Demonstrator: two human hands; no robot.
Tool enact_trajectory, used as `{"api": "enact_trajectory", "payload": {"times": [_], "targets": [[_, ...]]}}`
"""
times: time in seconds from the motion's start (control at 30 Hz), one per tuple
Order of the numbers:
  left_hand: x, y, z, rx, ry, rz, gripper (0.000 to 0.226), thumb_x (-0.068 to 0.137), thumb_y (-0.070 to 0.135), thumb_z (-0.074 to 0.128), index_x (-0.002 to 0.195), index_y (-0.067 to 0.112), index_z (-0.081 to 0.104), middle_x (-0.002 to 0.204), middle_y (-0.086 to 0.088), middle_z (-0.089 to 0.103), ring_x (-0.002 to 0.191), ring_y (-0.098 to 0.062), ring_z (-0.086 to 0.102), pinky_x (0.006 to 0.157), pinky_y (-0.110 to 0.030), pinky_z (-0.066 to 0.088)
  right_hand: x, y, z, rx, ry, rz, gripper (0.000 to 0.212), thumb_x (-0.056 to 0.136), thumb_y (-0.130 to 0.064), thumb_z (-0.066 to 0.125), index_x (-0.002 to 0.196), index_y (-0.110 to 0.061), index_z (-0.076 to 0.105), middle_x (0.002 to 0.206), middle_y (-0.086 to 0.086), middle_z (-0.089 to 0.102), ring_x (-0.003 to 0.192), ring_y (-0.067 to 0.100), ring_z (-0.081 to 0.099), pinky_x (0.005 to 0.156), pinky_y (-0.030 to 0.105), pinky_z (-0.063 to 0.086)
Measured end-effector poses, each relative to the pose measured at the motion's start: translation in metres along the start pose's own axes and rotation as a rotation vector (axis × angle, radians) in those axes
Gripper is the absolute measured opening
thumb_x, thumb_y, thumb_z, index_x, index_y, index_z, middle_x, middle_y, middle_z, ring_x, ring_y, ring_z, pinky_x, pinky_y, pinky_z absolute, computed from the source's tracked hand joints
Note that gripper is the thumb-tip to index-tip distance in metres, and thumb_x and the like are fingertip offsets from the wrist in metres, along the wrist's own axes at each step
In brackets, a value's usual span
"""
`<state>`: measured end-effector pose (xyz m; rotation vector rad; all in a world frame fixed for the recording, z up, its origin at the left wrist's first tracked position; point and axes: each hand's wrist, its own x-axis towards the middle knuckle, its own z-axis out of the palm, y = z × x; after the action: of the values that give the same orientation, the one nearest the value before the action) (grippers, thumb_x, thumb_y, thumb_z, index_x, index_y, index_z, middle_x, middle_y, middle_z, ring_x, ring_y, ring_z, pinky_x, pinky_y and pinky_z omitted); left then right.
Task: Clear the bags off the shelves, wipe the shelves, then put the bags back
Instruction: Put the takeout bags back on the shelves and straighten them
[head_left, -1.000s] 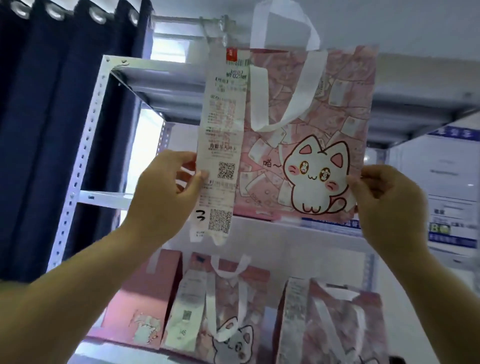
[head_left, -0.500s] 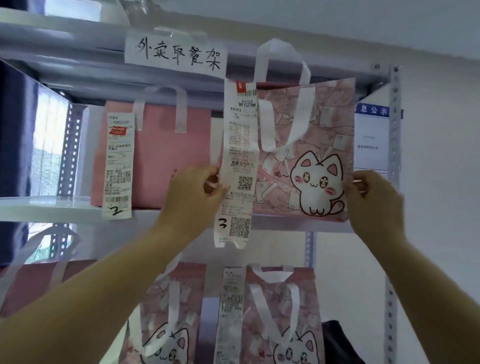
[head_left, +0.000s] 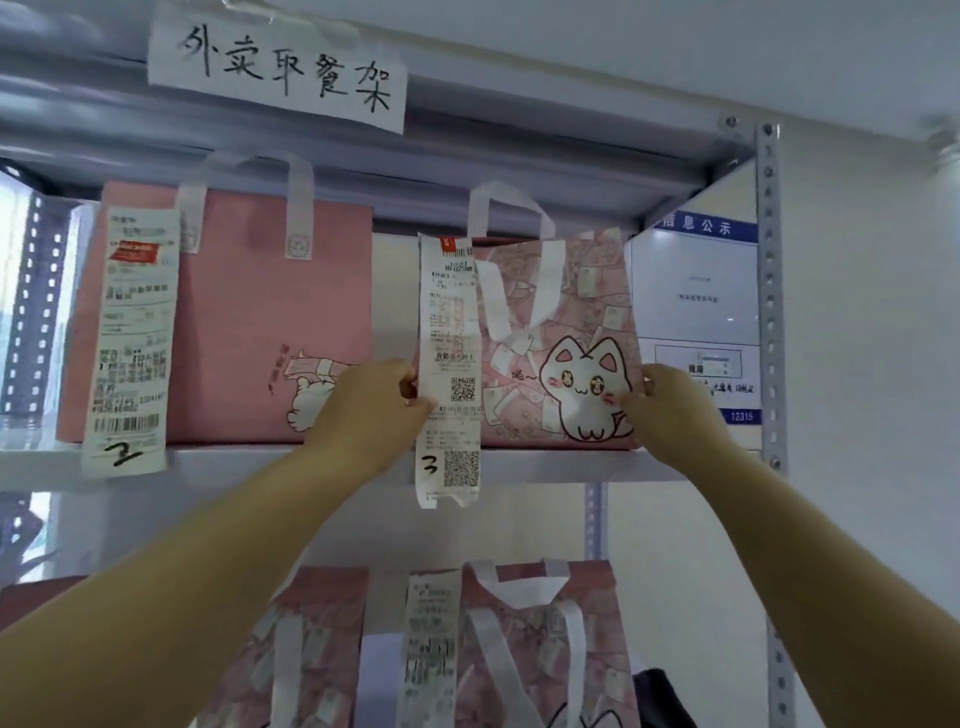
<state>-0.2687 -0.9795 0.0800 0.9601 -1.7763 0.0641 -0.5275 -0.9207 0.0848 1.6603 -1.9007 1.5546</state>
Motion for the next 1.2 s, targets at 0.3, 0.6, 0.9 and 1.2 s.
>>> {"api": "enact_trajectory", "payload": {"times": [0.3,0.6,0.9,1.2], "targets": [[-0.004,-0.001,-0.014,0.015,0.06,-0.012,0.027,0.084,0.038,0.063,0.098,0.015,0.066,0.089,0.004,0.065,0.075,-0.018,0.063,0.07,-0.038,0.056,-0.006,0.007,-0.014,-0.183,0.185,-0.005,0.041,0.087,-0.033,0.057,0.12,-0.01,0.055,0.115,0.008,0.061,0.094,0.025,0.056,0.074,0.03,0.038],[-0.069,0.027,-0.032,0.034,0.079,0.15,0.013,0.083,0.041,0.061,0.076,0.031,0.062,0.069,0.022,0.058,0.064,0.005,0.055,0.054,-0.016,0.037,-0.077,0.004,-0.04,-0.1,0.236,-0.303,0.016,0.087,-0.035,0.06,0.094,-0.021,0.064,0.083,-0.012,0.061,0.072,0.003,0.057,0.066,0.02,0.043],[-0.169,0.022,0.014,-0.088,-0.185,0.106,0.014,0.081,0.043,0.06,0.069,0.035,0.06,0.065,0.02,0.06,0.063,0.001,0.059,0.053,-0.015,0.042,-0.153,0.047,-0.023,-0.183,-0.174,-0.267,0.013,0.087,-0.04,0.057,0.086,-0.028,0.062,0.074,-0.023,0.057,0.069,-0.006,0.056,0.059,0.01,0.038],[-0.223,-0.054,0.085,-0.006,-0.349,-0.277,0.024,0.086,0.036,0.061,0.104,0.02,0.063,0.09,0.007,0.061,0.08,-0.009,0.057,0.069,-0.024,0.044,-0.193,0.133,0.04,-0.389,-0.484,0.051,0.017,0.086,-0.041,0.055,0.083,-0.025,0.057,0.074,-0.008,0.061,0.065,0.011,0.058,0.06,0.029,0.052]]}}
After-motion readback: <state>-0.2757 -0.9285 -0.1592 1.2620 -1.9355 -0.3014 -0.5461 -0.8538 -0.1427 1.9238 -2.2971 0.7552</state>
